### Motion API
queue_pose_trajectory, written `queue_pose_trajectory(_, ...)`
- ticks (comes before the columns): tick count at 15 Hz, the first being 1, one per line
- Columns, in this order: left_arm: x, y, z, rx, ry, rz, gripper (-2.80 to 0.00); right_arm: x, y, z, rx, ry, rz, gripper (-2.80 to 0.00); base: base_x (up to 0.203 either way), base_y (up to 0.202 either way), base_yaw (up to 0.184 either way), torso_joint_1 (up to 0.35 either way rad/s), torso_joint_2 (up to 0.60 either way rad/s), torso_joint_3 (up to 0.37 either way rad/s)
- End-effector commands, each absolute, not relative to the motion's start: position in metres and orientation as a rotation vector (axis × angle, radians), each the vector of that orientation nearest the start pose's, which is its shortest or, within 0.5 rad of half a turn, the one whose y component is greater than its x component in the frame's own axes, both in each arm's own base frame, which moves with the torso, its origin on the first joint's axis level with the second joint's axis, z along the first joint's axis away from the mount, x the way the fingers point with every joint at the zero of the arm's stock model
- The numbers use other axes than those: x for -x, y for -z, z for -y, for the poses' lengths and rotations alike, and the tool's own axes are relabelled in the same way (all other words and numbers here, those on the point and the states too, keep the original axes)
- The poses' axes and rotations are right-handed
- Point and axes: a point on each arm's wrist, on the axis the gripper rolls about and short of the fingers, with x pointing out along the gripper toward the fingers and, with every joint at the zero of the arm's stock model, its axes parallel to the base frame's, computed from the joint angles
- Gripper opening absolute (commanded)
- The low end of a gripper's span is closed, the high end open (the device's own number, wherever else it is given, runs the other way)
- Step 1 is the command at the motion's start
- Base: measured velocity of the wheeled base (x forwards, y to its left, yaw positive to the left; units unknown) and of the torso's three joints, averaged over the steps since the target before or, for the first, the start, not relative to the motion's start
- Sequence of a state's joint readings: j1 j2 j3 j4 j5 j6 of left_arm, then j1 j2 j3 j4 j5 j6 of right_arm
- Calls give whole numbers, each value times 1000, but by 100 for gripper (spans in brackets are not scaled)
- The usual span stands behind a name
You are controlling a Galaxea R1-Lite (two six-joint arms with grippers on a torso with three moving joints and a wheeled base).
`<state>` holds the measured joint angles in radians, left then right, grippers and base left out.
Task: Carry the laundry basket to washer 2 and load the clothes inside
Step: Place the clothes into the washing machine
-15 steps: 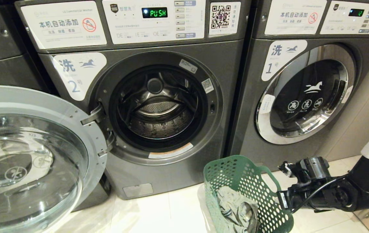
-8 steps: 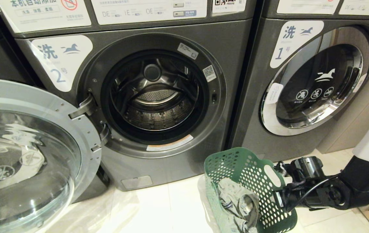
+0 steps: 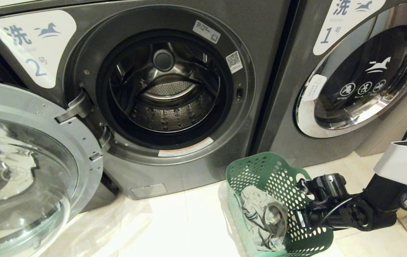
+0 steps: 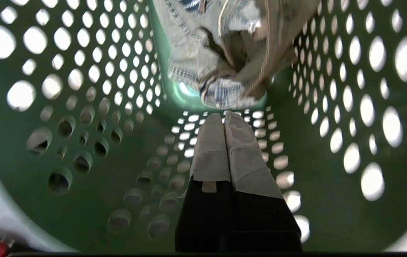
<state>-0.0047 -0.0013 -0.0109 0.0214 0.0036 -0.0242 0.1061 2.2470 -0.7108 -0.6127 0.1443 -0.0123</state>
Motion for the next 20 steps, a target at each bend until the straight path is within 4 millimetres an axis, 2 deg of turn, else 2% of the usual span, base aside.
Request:
queue_pose_trajectory(1,24,-76,0,25,1,-11,-280,-338,20,-45,13,-242,-900,-280,0,0,0,6,6,-200)
queue_pose_trajectory(3,24,-76,0,25,0,-12,-280,-348,17,-54,31,-256,-868,-280,0,0,0,5,5,-199)
queue_pose_trajectory(6,24,-76,0,24,1,-11,-280,-350,29,-65,92,-203,-891,-280,0,0,0,3,1,-197)
queue_pose_trajectory(11,24,-76,0,25,1,-10,-280,-361,29,-70,112,-202,-860,-280,0,0,0,2,4,-196)
queue_pose_trajectory(16,24,-76,0,26,0,-10,-280,-364,25,-69,125,-168,-839,-280,0,0,0,4,1,-194)
queue_pose_trajectory(17,24,-76,0,26,0,-9,-280,-364,21,-69,127,-164,-827,0,0,0,0,-2,2,-149)
queue_pose_trajectory(20,24,-76,0,24,0,-10,-280,-371,10,-72,150,-108,-777,0,0,0,0,5,1,-90)
